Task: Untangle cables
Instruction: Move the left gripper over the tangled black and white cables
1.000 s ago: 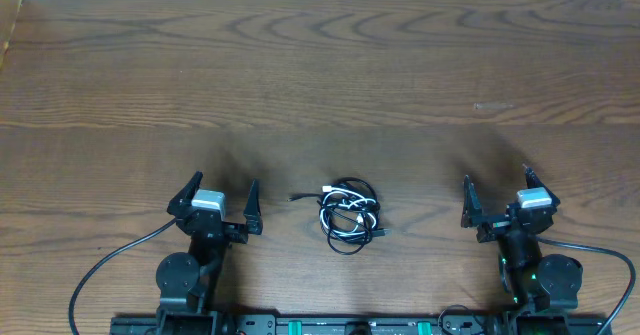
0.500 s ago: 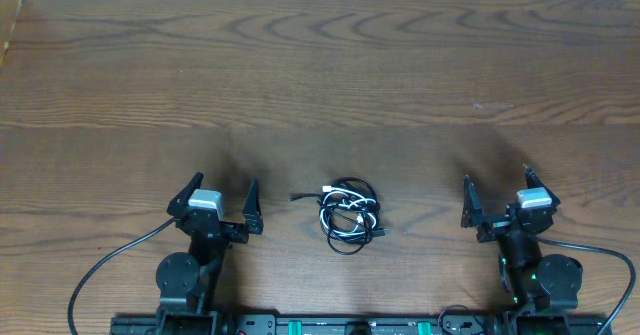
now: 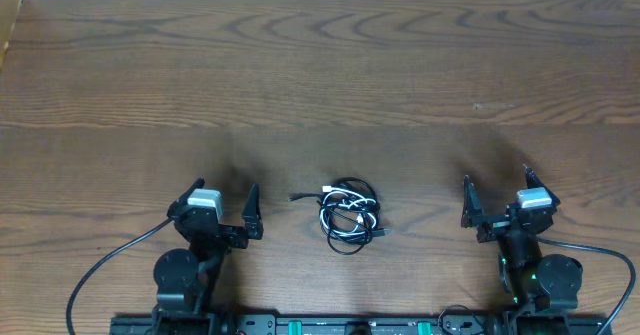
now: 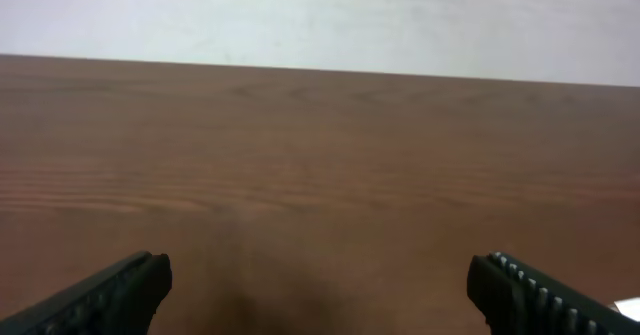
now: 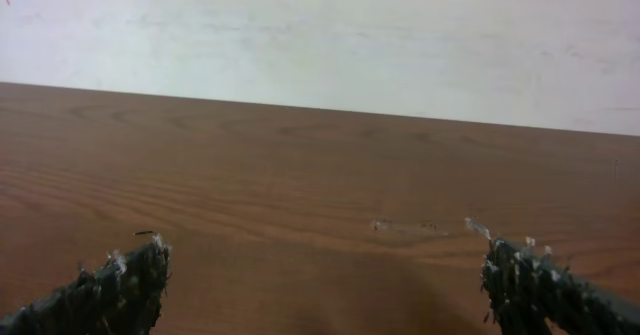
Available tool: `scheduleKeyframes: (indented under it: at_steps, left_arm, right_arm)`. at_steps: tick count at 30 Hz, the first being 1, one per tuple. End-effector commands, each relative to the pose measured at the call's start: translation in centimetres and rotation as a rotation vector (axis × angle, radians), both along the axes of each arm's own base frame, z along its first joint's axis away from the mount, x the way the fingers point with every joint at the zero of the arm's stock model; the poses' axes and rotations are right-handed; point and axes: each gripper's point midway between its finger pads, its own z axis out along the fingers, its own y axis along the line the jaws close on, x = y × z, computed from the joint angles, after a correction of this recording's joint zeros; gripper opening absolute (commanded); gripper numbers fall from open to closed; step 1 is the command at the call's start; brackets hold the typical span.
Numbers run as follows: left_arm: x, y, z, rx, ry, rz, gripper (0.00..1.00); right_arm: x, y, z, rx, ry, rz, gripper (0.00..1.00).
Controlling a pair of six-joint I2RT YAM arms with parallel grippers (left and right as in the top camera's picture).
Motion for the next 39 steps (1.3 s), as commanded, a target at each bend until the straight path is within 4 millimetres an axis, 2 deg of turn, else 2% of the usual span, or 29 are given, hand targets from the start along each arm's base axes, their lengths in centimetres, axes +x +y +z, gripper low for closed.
scheduleKeyframes:
  at_steps: [1, 7, 11, 25, 36, 39]
  left_arm:
    - [-0.2, -0.1, 2.8, -0.017, -0.037, -0.004, 0.99]
    - [0.2, -0.1, 4.8, -0.035, -0.005, -0.001, 0.99]
    - [0.5, -0.1, 5.5, -0.032, 0.068, 0.001, 0.99]
    - [3.3, -0.4, 6.6, -0.013, 0.471, 0.0, 0.99]
    - [6.4, -0.7, 6.5, 0.007, 0.792, 0.004, 0.99]
    - [7.1, -1.5, 6.1, 0.029, 0.854, -0.049, 0.99]
  right_arm:
    - [0.0, -0.2, 0.0, 0.003, 0.0, -0.01, 0.99]
    - [0.0, -0.2, 0.0, 0.003, 0.0, -0.009, 0.99]
    - [0.0, -0.2, 0.0, 0.003, 0.0, -0.01, 0.99]
    - [0.0, -0.2, 0.0, 0.003, 0.0, -0.009, 0.99]
    - [0.0, -0.2, 0.0, 0.003, 0.0, -0.009, 0.99]
    - [0.0, -0.2, 0.0, 0.003, 0.0, -0.009, 0.99]
